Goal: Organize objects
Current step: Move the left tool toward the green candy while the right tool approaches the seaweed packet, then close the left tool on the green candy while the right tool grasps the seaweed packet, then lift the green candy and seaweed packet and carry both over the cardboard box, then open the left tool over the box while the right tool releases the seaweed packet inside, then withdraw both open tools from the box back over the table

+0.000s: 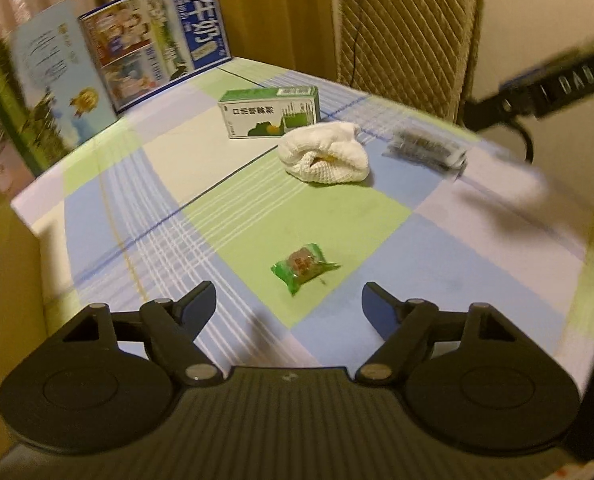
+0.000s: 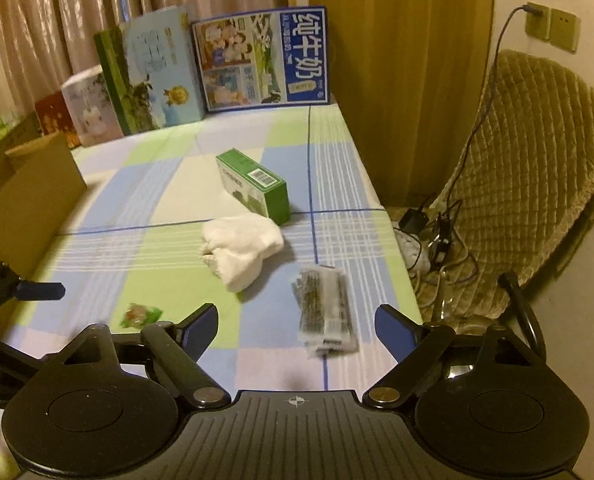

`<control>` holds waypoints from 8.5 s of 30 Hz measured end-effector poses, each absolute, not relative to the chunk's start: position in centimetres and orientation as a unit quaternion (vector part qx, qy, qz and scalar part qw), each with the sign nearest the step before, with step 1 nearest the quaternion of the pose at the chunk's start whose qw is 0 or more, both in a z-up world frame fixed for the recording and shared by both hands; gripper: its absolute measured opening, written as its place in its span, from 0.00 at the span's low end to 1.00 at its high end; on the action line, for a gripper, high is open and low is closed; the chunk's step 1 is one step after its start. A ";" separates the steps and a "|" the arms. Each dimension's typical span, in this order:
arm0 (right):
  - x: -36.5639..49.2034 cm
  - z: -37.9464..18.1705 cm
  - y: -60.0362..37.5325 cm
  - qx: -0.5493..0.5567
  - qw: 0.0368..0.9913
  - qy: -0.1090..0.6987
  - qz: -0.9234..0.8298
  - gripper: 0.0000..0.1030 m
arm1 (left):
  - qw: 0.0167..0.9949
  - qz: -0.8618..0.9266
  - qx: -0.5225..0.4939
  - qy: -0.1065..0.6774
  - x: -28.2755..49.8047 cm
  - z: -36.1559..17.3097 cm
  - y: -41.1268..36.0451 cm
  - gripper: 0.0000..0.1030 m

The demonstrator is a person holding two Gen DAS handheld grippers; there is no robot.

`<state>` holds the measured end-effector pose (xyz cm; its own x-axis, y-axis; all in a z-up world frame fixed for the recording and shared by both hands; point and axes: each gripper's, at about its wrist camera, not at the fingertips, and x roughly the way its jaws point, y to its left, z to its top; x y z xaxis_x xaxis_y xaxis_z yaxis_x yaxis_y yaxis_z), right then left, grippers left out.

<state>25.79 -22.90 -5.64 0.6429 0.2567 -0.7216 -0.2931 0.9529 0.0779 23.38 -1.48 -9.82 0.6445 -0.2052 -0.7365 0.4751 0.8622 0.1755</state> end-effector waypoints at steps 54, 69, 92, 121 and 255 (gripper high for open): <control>30.2 -12.4 -20.7 -0.030 0.884 0.443 0.148 0.33 | 0.879 -0.224 0.103 0.408 27.9 -13.2 -2.4 0.17; 20.6 -7.1 -18.3 0.022 0.900 0.402 0.168 0.33 | 0.897 -0.165 0.041 0.408 21.6 -8.4 -0.9 0.16; 8.1 0.7 -11.4 0.003 0.903 0.350 0.250 0.33 | 0.937 -0.055 -0.022 0.344 5.9 2.2 5.6 0.16; 5.9 1.5 -6.3 -0.036 0.891 0.341 0.296 0.33 | 0.944 -0.006 -0.042 0.327 2.3 4.2 10.7 0.16; 7.4 3.6 -17.0 0.063 0.915 0.341 0.206 0.98 | 0.942 -0.005 -0.049 0.333 4.1 4.8 7.3 0.99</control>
